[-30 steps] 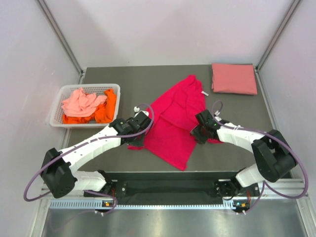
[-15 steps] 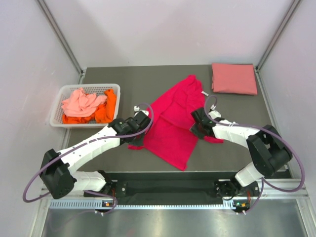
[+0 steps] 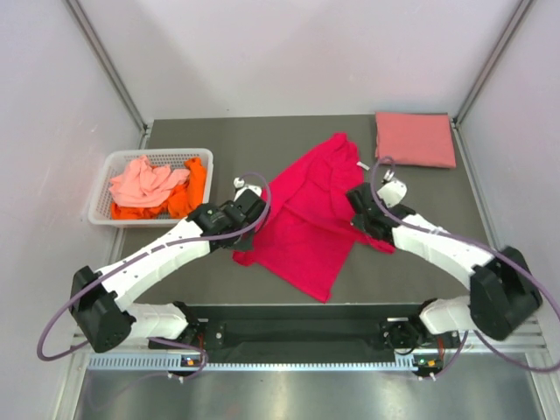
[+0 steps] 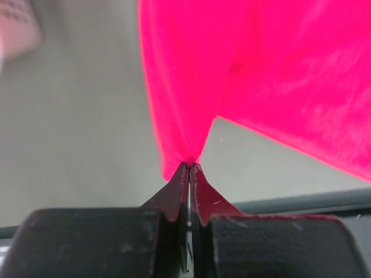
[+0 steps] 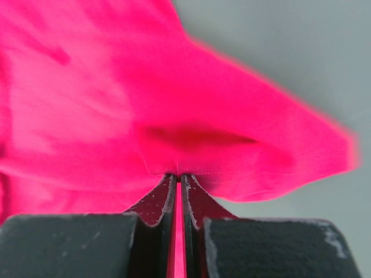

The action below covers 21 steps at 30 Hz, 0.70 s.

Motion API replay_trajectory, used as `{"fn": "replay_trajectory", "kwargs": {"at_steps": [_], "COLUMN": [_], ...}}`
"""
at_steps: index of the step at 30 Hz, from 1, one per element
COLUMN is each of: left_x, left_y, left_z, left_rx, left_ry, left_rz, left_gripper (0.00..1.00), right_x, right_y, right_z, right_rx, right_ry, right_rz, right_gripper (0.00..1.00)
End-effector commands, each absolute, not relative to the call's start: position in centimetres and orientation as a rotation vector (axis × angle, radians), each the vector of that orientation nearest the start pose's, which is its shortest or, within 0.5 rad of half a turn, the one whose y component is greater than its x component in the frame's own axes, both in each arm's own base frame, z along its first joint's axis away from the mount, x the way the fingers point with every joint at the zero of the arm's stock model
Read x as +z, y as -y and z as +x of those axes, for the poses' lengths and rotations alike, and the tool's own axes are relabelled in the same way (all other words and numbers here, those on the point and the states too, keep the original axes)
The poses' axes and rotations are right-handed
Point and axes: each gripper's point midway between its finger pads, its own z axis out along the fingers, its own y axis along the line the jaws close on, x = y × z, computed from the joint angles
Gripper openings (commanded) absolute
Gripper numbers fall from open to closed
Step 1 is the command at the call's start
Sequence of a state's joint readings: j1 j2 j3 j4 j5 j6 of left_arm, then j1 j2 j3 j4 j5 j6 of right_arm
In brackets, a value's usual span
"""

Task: Fold and stack the t-shirts
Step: Flatten the tshirt out

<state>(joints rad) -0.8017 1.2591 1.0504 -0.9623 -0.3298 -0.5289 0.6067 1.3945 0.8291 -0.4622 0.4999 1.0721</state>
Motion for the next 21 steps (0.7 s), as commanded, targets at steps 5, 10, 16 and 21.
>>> {"fn": "replay_trajectory", "kwargs": {"at_steps": [5, 10, 16, 21], "left_x": [23.2, 31.0, 43.9, 52.7], "left_y": [14.9, 13.7, 9.1, 7.0], "left_z": [25.2, 27.1, 29.1, 27.1], "left_rx": [0.1, 0.146, 0.299, 0.059], "left_ry": [-2.322, -2.156, -1.788, -1.543], "left_rz": [0.151, 0.077, -0.116, -0.279], "left_gripper": [0.0, 0.0, 0.0, 0.0], "right_x": [19.3, 25.9, 37.4, 44.4], "right_y": [-8.8, -4.9, -0.6, 1.2], "right_z": [30.3, 29.6, 30.6, 28.4], "right_rx": [-0.016, -0.073, 0.011, 0.065], "right_ry": [-2.001, -1.873, -1.628, -1.475], "right_rz": [0.677, 0.708, 0.736, 0.757], "right_gripper": [0.0, 0.0, 0.0, 0.0]}}
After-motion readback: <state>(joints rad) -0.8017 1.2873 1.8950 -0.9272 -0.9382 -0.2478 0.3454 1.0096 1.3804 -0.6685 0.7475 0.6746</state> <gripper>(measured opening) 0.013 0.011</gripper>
